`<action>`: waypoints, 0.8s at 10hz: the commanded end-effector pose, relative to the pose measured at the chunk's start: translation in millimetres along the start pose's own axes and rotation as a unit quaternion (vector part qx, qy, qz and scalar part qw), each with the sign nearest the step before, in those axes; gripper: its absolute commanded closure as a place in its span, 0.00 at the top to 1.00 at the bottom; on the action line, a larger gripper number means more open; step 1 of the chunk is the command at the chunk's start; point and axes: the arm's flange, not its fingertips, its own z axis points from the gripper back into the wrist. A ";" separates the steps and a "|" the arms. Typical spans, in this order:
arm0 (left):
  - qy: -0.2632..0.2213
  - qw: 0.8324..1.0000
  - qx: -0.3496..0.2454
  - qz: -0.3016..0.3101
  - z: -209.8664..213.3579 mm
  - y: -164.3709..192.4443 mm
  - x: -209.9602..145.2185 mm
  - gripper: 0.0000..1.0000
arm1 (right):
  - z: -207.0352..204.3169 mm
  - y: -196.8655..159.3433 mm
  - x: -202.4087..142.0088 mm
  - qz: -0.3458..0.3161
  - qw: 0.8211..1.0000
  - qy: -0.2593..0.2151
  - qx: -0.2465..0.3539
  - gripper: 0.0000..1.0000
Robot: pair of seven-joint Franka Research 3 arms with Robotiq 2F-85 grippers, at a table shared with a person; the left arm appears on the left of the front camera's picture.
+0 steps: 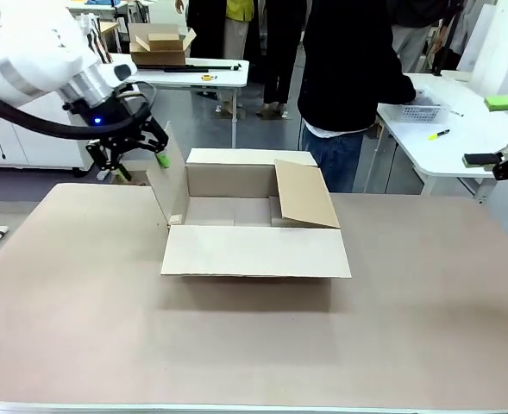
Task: Pack the gift set into the box.
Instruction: Place both hands on the side flaps of the Package Box and spread them outward.
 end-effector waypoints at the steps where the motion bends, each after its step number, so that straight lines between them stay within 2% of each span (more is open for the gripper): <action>1: -0.001 1.000 -0.010 0.018 -4.8 20.2 -12.7 1.00 | -0.3 1.6 3.1 0.014 1.000 -0.001 0.009 1.00; 4: -0.015 0.996 -0.083 -0.012 -10.6 38.2 -12.0 1.00 | -0.3 1.6 3.1 0.014 1.000 -0.001 0.009 1.00; 5: 0.005 0.995 -0.102 0.001 -12.5 42.2 -10.2 1.00 | -0.3 1.6 3.1 0.014 1.000 -0.001 0.009 1.00; 6: -0.004 0.999 -0.041 0.014 -8.2 29.7 -7.6 1.00 | -0.3 1.6 3.1 0.014 1.000 -0.001 0.009 1.00; 8: -0.004 0.999 -0.041 0.014 -8.2 29.7 -7.6 1.00 | -0.3 1.6 3.1 0.014 1.000 -0.001 0.009 1.00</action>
